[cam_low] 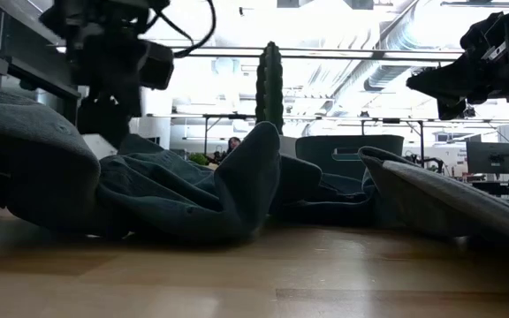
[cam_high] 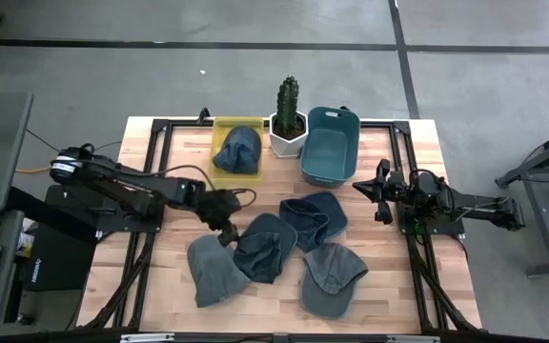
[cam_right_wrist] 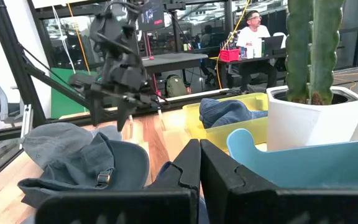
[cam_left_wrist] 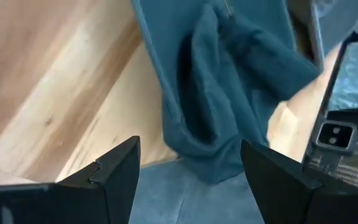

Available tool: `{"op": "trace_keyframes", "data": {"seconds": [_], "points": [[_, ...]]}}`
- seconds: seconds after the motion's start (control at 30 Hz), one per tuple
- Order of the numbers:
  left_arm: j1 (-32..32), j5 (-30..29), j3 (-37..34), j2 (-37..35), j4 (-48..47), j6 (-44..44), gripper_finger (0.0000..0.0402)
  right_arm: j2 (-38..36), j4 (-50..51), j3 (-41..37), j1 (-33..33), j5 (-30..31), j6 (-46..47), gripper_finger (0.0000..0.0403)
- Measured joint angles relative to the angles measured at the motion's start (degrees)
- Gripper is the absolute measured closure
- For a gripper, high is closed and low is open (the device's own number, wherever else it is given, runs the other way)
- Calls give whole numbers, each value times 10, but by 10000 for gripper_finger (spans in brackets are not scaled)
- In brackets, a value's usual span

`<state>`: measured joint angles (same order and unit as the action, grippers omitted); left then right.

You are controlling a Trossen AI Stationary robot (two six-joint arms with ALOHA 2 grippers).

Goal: Pick & Place hat
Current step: Put the left blue cap into the yellow bin

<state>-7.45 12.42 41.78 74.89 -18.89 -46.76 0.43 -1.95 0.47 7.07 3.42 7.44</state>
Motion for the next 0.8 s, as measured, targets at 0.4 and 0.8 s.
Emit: {"op": "trace_keyframes", "data": {"seconds": [0.4,0.8], "points": [[-43,-55,-74,2,134,6,147,0,0,0,0,0,0,402],[-42,-79,-74,21,163,30,147,0,0,0,0,0,0,402]]}}
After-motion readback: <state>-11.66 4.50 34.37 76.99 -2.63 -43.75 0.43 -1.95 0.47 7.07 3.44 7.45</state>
